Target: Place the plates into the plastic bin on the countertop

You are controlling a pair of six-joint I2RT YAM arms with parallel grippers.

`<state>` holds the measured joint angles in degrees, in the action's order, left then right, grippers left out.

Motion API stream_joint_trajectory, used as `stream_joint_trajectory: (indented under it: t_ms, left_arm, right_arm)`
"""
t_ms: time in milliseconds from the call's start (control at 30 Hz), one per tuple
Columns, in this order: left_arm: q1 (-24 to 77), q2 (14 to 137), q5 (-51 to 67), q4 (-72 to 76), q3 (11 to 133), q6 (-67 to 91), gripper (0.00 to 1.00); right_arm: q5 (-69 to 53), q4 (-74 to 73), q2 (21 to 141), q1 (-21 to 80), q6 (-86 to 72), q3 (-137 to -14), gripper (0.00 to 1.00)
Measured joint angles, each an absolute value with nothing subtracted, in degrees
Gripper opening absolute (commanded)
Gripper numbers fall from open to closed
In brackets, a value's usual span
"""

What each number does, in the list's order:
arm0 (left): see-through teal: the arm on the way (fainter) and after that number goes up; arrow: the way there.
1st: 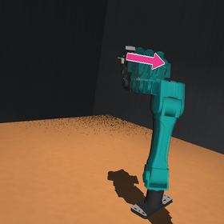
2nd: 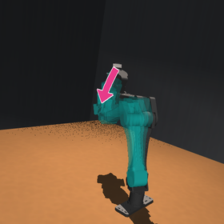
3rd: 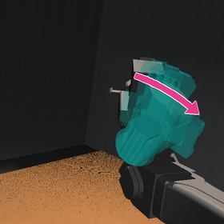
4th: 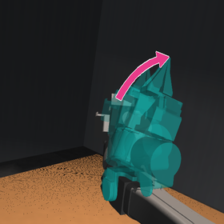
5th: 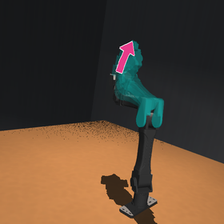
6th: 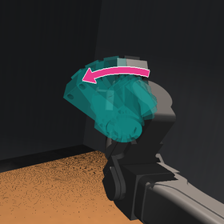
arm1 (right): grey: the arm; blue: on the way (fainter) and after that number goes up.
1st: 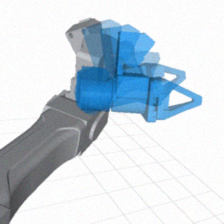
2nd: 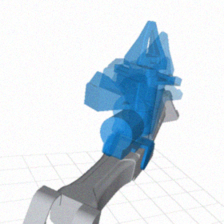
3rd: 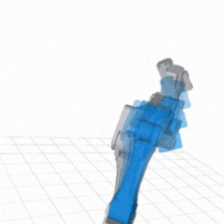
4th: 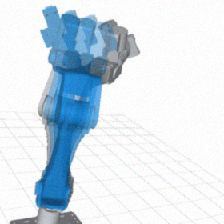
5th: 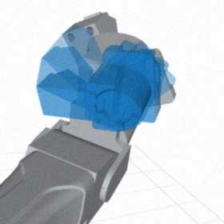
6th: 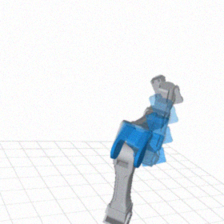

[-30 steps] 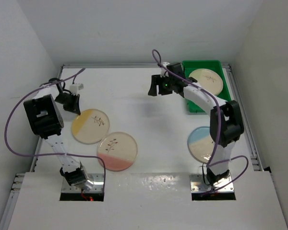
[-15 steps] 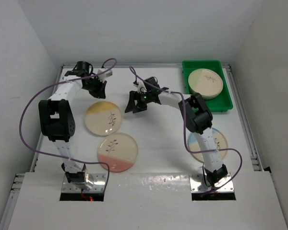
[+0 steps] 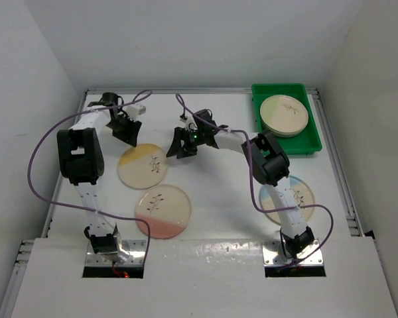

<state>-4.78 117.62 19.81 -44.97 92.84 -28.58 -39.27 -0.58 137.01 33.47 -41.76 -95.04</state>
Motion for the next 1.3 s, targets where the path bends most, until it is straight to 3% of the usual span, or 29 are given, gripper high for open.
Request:
stream_joint_trajectory:
  t_ms: [100, 167, 233, 267, 367, 667, 867, 933, 967, 1033, 1067, 1100, 1267, 1300]
  left_arm:
    - [-6.37, 120.25, 18.13, -47.42, 92.44, -29.1, 0.5]
    - [-6.85, 121.12, 17.26, -48.75, 91.07, -29.36, 0.43]
    - [-6.7, 121.25, 16.95, -50.15, 90.67, -29.28, 0.29]
    - [-6.57, 121.25, 16.62, -50.17, 90.72, -29.12, 0.18]
    - [-6.74, 121.23, 16.34, -49.8, 90.96, -28.97, 0.0]
    - [-5.91, 120.64, 21.82, -50.19, 92.77, -28.88, 0.0]
    - [-2.94, 113.93, 26.44, -50.92, 95.04, -28.88, 0.0]
    - [-2.15, 111.98, 27.7, -50.76, 95.15, -28.88, 0.0]
    - [-1.85, 111.5, 28.14, -50.72, 95.13, -28.91, 0.0]
    - [-1.61, 111.2, 28.21, -50.24, 94.89, -28.93, 0.0]
    - [-1.58, 111.2, 27.57, -49.39, 94.45, -29.04, 0.0]
    - [-1.65, 111.35, 27.16, -48.12, 93.78, -29.08, 0.0]
    - [-2.17, 111.44, 27.86, -47.35, 92.38, -27.83, 0.0]
    - [-2.17, 111.44, 27.86, -47.29, 92.38, -27.79, 0.04]
  right_arm:
    - [-37.65, -1.74, 135.15, 33.39, -40.29, -94.13, 0.65]
    - [-36.71, -2.17, 133.64, 33.26, -39.62, -93.41, 0.65]
    - [-36.07, -2.22, 132.75, 33.23, -39.07, -93.32, 0.65]
    - [-35.94, -2.22, 132.51, 33.23, -38.94, -93.32, 0.65]
    - [-35.55, -2.61, 132.38, 33.23, -38.74, -93.34, 0.65]
    - [-36.03, -7.35, 135.13, 33.21, -36.6, -96.82, 0.7]
    - [-38.65, -7.57, 138.56, 33.01, -37.17, -99.61, 0.7]
    - [-39.94, -6.2, 139.7, 32.97, -38.11, -100.4, 0.6]
    - [-40.71, -5.19, 140.29, 32.95, -38.92, -100.57, 0.4]
    - [-42.78, -2.48, 141.62, 32.91, -40.99, -100.51, 0.21]
    - [-45.3, -1.32, 142.21, 32.62, -42.28, -100.12, 0.04]
    - [-48.01, 0.45, 142.54, 32.4, -43.55, -99.55, 0.0]
    - [-48.23, 9.85, 142.37, 32.08, -52.86, -93.25, 0.0]
    - [-48.18, 11.84, 142.19, 31.99, -54.33, -92.03, 0.0]
